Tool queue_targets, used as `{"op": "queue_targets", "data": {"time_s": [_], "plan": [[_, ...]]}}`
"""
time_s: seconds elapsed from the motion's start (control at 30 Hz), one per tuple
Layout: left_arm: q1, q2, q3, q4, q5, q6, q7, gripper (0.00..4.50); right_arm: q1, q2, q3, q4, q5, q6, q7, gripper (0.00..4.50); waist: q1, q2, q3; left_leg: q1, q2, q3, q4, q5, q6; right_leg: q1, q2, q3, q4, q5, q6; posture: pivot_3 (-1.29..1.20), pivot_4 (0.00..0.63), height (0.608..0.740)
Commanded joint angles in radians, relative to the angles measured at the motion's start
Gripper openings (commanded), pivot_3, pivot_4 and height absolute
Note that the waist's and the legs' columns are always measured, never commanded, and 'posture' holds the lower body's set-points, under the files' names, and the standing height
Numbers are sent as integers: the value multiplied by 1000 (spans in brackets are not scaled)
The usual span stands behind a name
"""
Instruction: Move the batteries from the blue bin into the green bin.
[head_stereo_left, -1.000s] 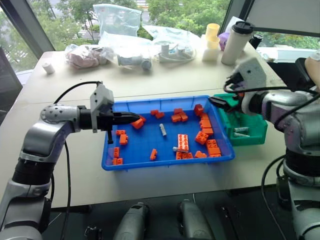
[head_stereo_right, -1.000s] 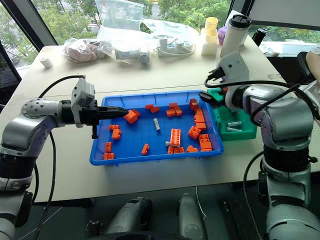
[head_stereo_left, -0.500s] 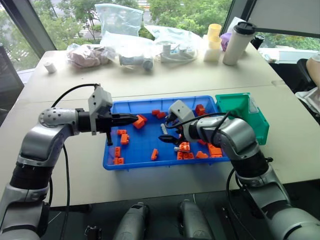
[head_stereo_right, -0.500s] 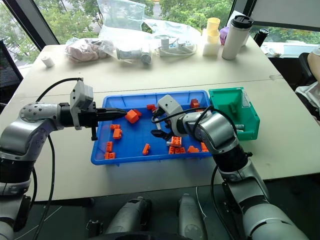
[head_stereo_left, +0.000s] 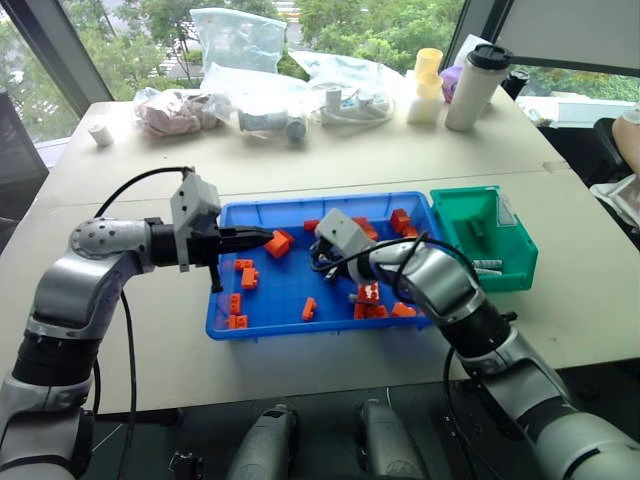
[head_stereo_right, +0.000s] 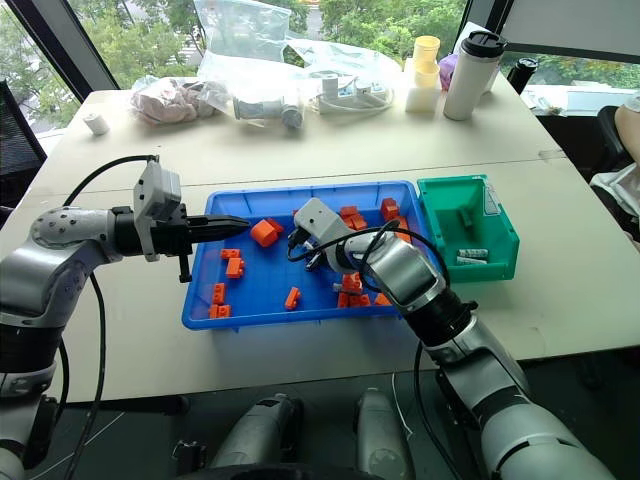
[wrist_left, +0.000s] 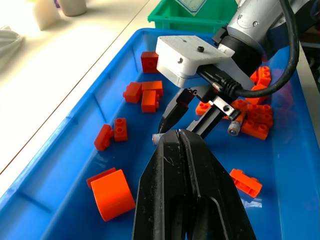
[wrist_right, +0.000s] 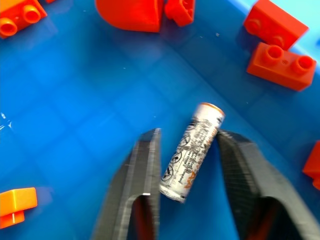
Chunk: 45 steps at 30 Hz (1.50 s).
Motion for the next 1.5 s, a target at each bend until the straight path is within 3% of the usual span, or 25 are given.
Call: {"op": "queue_targets", "data": {"time_s": [0.03,0.17,0.33,0.47,0.57,0.67,0.83,0.97,1.17,1.27,1.5], "plan": [[-4,6,25,-19,-1,-16,4,0,4,-18,-28,-54,-18,22,-10,27,1,0,0,0,0,0,0,0,0,0,0,0,0,0,0,0,150,740],[-12,-5,12,-13,4,-24,4,0,-63,-48,-217,-131,-9,66,-54,27,4,0,0,0,0,0,0,0,0,0,0,0,0,0,0,0,150,740],[-22,-16,3,1,5,-31,-5,0,-120,-237,-541,-162,-12,174,-81,27,12,0,0,-1,-1,0,0,-1,1,0,-1,-1,-1,0,0,0,150,740],[-36,-32,-13,22,16,-46,-15,0,-25,-389,-610,-144,-19,163,-60,27,18,-1,-1,-1,-1,0,0,-2,4,1,-1,-2,-3,0,0,0,150,740],[-56,-48,-25,43,25,-58,-22,0,65,-434,-639,-147,3,159,-28,27,4,-1,-1,0,0,1,-1,-2,4,1,-1,-1,-2,0,0,0,150,740],[-71,-55,-34,59,34,-67,-31,0,139,-460,-638,-174,25,161,5,27,-4,1,0,1,1,4,-1,-2,4,0,-1,1,0,0,0,0,150,740],[-87,-67,-43,72,42,-72,-38,0,225,-468,-644,-232,69,174,42,2460,4,1,0,1,1,3,0,-2,4,1,0,1,0,0,0,0,150,740],[-86,-70,-40,71,44,-69,-40,0,178,-506,-628,-285,114,167,94,4449,6,1,0,1,0,3,0,-3,5,1,-1,1,0,0,0,0,150,740],[-95,-77,-45,78,48,-68,-41,0,152,-520,-564,-385,318,67,356,4449,4,1,0,1,2,2,0,-3,5,1,1,0,-1,0,0,0,150,740],[-102,-83,-47,80,50,-68,-40,0,164,-561,-433,-370,274,-87,454,4449,8,1,0,0,1,2,1,-3,5,2,0,-1,-2,0,0,0,150,740],[-80,-83,-33,41,45,-53,-21,0,82,-553,-187,-204,192,-259,626,4449,5,0,0,0,0,2,2,-3,5,3,-1,-1,-1,0,0,0,150,740]]}}
